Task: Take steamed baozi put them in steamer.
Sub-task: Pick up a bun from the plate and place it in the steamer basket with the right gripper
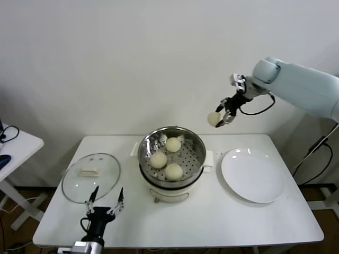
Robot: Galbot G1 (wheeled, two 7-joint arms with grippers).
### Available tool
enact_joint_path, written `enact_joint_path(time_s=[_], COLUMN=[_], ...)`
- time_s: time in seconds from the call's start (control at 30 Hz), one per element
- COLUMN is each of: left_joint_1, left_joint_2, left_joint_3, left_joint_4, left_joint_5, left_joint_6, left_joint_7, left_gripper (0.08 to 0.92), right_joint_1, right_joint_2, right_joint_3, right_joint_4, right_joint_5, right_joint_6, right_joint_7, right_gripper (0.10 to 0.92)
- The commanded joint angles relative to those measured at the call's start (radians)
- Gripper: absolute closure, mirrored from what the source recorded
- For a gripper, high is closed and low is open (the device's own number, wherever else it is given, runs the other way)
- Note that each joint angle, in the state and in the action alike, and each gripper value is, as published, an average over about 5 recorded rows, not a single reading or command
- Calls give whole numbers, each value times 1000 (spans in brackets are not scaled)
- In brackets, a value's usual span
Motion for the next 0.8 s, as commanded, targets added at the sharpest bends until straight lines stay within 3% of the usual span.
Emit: enact_joint_path(time_s=[0.03,0.37,0.8], left_joint_1=[-5,5,1], left_joint_2=[-2,1,2], left_joint_3=[44,34,29], left_joint_4=[-36,-44,-40], left_joint_5=[-2,-15,-14], left_joint_6=[12,7,5], left_joint_7=[-6,-6,-5], left_gripper=[177,177,177], right_joint_1=[97,12,-119], right_joint_2=[88,213,278], right_joint_3=[-213,-202,-180], right_joint_4=[207,142,-26], right_joint_5=[243,245,121], right_joint_6=[-75,-80,-62], right_joint_7=[60,79,67], right_gripper=[321,323,330])
